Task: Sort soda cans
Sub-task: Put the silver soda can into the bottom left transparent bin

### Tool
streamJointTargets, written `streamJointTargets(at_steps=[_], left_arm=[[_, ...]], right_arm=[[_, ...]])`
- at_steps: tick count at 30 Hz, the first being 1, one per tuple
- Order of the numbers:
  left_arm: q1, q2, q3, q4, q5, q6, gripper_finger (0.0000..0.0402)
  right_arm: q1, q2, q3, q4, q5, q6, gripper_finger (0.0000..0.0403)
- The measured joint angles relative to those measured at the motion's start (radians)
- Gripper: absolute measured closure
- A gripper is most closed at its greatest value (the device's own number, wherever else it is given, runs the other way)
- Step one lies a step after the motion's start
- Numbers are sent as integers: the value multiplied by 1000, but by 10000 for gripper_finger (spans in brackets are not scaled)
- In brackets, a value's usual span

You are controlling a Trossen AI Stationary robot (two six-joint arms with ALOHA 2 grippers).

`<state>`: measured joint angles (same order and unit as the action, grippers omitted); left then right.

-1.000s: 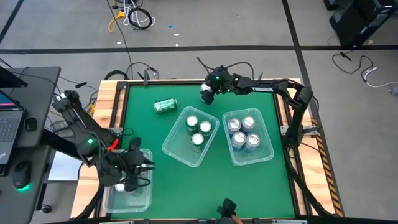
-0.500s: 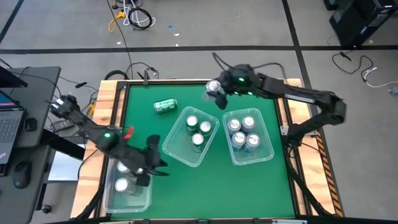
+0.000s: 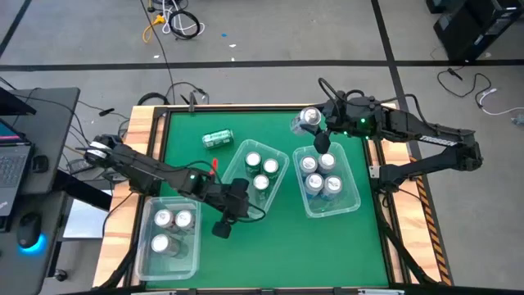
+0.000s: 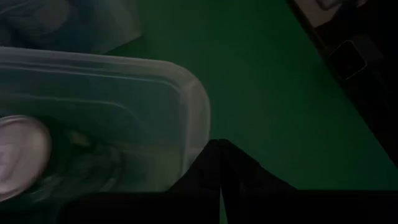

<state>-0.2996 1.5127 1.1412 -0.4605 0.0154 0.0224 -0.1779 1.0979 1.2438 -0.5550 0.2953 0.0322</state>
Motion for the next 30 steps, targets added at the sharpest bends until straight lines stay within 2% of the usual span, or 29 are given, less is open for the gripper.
streamJointTargets(at_steps=[3,14,18,20,25,30], left_arm=[[44,40,2,44,54,27,400],[225,73,-1,219,-22,113,401],[295,95,-2,304,-9,137,401],[329,96,-2,364,29,138,401],[368,4,20,330,101,122,401],[345,-172,24,226,77,109,401]], right_arm=[[1,-3,0,-17,4,0,118],[1,-2,0,-78,4,2,118],[7,-2,0,-117,3,18,118],[19,-2,0,-128,3,24,118],[85,5,0,-119,1,53,118],[161,54,0,-70,-24,92,118]])
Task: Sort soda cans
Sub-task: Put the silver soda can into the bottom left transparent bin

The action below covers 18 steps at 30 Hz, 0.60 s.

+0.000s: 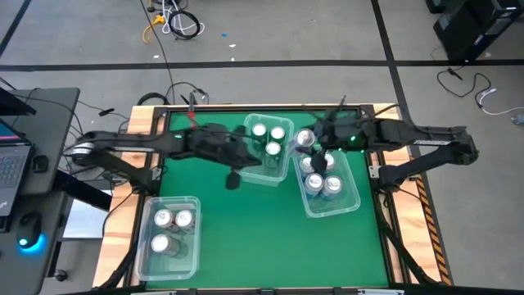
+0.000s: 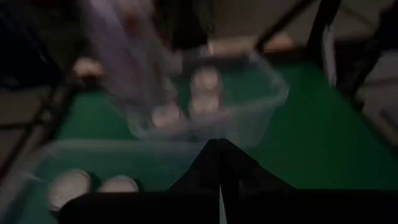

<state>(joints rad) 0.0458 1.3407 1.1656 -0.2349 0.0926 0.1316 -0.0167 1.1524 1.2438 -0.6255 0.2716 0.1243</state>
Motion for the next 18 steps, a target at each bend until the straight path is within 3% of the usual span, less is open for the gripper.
streamJointTargets(at_steps=[8,12,18], left_arm=[[-98,-238,1,-198,-174,-89,401],[-151,-291,1,-304,-261,-138,401],[-212,-303,1,-371,-300,-171,401]], right_arm=[[155,175,0,214,-119,39,118],[204,271,0,313,-167,70,118],[221,413,0,423,-239,121,118]])
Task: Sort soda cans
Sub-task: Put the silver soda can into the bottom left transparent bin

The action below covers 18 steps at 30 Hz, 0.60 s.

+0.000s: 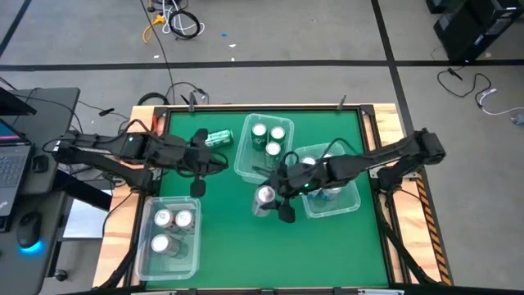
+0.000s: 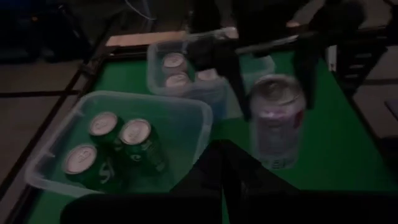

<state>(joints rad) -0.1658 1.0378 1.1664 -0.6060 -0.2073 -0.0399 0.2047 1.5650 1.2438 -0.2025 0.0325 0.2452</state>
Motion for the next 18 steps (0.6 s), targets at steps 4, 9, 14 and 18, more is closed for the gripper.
streamJointTargets(at_steps=[4,9,14,18], left_arm=[[-43,10,0,-10,0,-2,401],[-90,22,0,-13,-2,-18,401],[-124,34,0,-20,-4,-42,401],[-139,52,0,-39,6,-70,401]], right_arm=[[0,87,0,11,0,17,118],[1,200,0,53,9,16,118],[10,272,8,136,44,1,118],[21,289,7,183,81,3,118]])
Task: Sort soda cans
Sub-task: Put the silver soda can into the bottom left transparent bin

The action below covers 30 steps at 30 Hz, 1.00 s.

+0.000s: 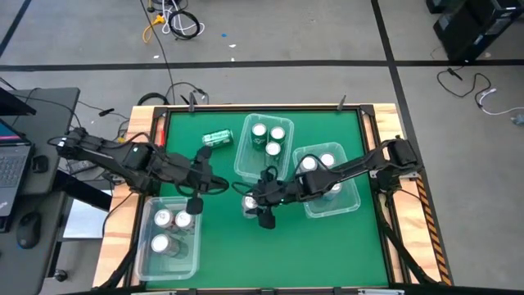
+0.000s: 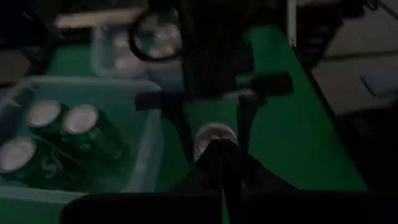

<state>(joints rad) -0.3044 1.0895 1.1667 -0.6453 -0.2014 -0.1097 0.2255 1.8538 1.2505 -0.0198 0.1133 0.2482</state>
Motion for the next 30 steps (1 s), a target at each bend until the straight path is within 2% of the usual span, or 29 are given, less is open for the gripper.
streamJointTargets(at_steps=[7,12,19,24,30], left_arm=[[-8,43,0,-30,112,-27,401],[-24,50,0,4,107,12,401],[-24,44,0,51,95,27,401],[-31,44,0,52,95,23,401],[-88,48,0,81,67,23,401]], right_arm=[[5,2,-1,26,-13,45,118],[29,-1,-1,-39,-22,67,118],[80,-21,148,-189,0,23,118],[112,-20,171,-162,39,33,118],[122,77,169,-123,74,74,118]])
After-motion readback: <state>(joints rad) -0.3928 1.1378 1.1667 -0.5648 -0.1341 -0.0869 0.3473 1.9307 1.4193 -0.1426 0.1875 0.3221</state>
